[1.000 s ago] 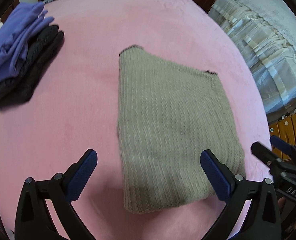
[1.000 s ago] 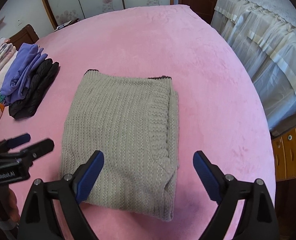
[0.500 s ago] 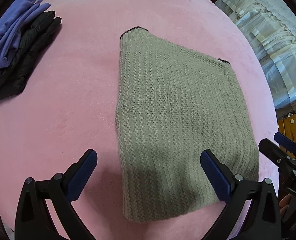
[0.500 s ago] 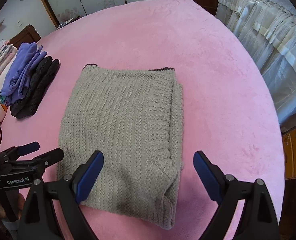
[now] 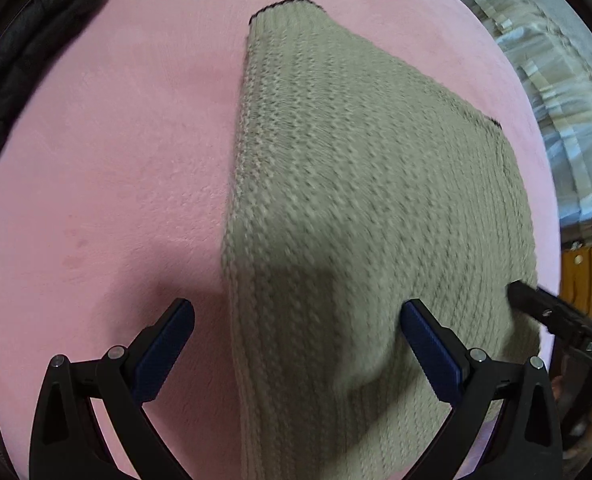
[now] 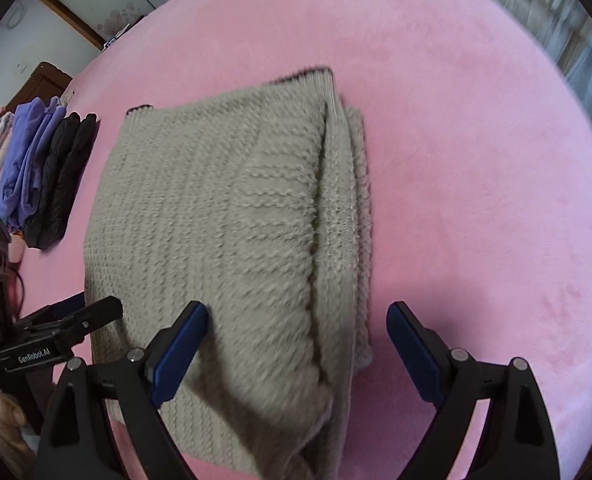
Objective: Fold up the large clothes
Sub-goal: 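Grasp the folded beige cardigan's end with the right tool and fold it in half, then lift the folded cardigan with both tools and carry it onto the clothes stack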
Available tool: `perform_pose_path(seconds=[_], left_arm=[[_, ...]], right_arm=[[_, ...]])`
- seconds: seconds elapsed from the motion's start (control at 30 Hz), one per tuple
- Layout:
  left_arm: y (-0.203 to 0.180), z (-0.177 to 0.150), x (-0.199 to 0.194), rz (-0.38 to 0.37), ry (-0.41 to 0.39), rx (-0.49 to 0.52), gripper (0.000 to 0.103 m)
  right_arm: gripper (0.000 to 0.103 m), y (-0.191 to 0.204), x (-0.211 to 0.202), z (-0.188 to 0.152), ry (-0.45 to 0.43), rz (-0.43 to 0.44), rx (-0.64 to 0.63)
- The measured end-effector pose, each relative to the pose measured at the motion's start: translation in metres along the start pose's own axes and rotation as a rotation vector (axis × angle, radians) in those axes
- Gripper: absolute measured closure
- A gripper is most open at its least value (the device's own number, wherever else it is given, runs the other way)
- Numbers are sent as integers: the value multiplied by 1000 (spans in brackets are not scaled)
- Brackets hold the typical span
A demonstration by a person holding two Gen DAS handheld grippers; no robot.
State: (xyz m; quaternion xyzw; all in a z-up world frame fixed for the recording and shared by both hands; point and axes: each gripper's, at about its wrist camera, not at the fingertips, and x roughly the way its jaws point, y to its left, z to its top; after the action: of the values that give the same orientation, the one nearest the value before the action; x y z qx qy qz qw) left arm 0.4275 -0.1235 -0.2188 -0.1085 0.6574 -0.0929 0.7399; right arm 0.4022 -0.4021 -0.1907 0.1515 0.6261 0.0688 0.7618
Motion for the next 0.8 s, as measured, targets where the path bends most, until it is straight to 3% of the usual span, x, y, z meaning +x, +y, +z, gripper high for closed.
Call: perform_pose_path(seconds=[0.3,0.43,0.57,0.67,0.7,0.77,0.8], left_arm=[[20,16,25,-140,45,-13,0],[33,14,39,-214,71,-39,0],[35,8,47,-229,68,-26,0],[32,9,48,-242,59,-30,0],[30,10,48,-239,52,-31,1],[14,10,43,-219,26,-3,23],[4,9,38,-180,9,12,25]], right_arm=[[11,-34,35,8,92,247,69],[8,-40,42,10,122,282,60],[5,-40,46,14,146,307,25],[13,-35,44,12,134,334,-10],[27,-33,45,13,137,356,-5],[35,-29,45,14,132,376,7],[43,-27,43,14,126,379,3]])
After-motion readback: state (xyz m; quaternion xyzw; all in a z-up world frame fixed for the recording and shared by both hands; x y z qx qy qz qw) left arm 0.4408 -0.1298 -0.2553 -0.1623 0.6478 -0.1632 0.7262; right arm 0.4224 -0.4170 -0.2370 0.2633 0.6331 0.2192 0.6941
